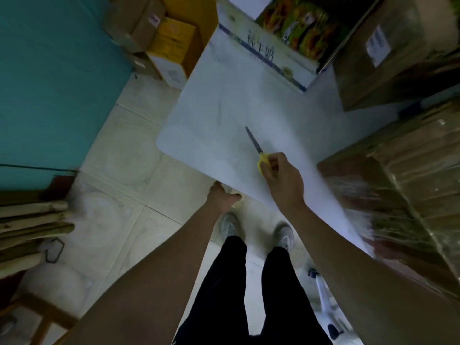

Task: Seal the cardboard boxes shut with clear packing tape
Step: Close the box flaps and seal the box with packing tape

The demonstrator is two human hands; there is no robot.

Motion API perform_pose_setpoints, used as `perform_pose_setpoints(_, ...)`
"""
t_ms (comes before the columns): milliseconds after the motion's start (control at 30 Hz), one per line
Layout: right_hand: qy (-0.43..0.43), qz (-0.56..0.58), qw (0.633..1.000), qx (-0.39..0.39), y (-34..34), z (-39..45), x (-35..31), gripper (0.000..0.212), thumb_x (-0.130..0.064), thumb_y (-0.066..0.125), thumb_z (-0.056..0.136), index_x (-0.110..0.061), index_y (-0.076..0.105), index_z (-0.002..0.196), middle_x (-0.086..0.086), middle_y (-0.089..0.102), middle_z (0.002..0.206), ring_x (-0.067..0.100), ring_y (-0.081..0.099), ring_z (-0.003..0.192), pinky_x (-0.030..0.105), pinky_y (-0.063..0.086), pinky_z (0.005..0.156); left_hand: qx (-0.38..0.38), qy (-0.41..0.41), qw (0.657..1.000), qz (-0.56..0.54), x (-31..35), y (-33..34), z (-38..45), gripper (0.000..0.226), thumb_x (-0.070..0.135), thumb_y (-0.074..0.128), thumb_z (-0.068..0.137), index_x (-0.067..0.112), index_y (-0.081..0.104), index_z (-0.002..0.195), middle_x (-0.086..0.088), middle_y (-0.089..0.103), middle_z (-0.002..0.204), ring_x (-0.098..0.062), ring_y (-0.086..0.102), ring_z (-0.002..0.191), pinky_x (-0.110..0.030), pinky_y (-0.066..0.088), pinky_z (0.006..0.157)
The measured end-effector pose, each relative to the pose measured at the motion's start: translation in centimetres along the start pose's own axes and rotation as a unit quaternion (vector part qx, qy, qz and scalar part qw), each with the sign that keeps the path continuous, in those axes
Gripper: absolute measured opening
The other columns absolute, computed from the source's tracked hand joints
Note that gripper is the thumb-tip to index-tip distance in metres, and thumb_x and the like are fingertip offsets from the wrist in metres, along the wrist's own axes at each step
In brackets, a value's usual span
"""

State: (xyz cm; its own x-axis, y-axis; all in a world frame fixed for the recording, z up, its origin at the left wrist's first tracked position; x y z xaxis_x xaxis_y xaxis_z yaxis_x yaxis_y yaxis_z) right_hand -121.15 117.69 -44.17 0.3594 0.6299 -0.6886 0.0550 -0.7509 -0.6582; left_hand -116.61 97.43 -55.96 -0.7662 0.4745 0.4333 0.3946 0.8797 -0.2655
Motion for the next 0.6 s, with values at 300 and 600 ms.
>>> perform_pose_setpoints(300, -0.12, -0.097, 0.978, 0.141, 0.7, -0.5, 0.5, 0.024, -0.038, 0.059, 0.097, -0.016, 0.066, 0.105, 0.0, 0.07, 0.085, 0.023, 0.066, 0.075, 0.027, 0.044, 0.059, -0.051, 0.075, 0.995, 0.043, -2.0, 3.1, 4.6, 0.09, 0.018, 0.087, 0.078, 0.014, 0.035, 0.152, -0.003, 0.053, 0.145, -0.023, 0.051, 0.132, -0.03, 0.046, 0.097)
perform_pose_setpoints(600, -0.085, -0.114, 0.99, -0.004, 1.9, -2.1, -0.7, 0.026, -0.038, 0.049, 0.102, -0.013, 0.056, 0.101, -0.003, 0.059, 0.085, 0.024, 0.059, 0.077, 0.031, 0.034, 0.06, -0.116, 0.027, 0.993, -0.01, -8.6, 1.3, -3.5, 0.094, 0.026, 0.086, 0.081, 0.028, 0.027, 0.154, -0.002, 0.044, 0.142, -0.017, 0.044, 0.128, -0.027, 0.042, 0.097)
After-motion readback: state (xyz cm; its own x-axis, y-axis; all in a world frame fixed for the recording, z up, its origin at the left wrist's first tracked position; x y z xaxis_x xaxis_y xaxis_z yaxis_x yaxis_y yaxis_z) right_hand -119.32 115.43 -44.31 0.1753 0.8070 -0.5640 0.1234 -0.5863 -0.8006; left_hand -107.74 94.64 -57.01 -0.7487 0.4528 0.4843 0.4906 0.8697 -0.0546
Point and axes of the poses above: each hand's wrist, its own z-axis towards the middle knuckle, its own y-axis out of the palm, x = y × z, the point moved 10 cm from there along z, towards the middle knuckle
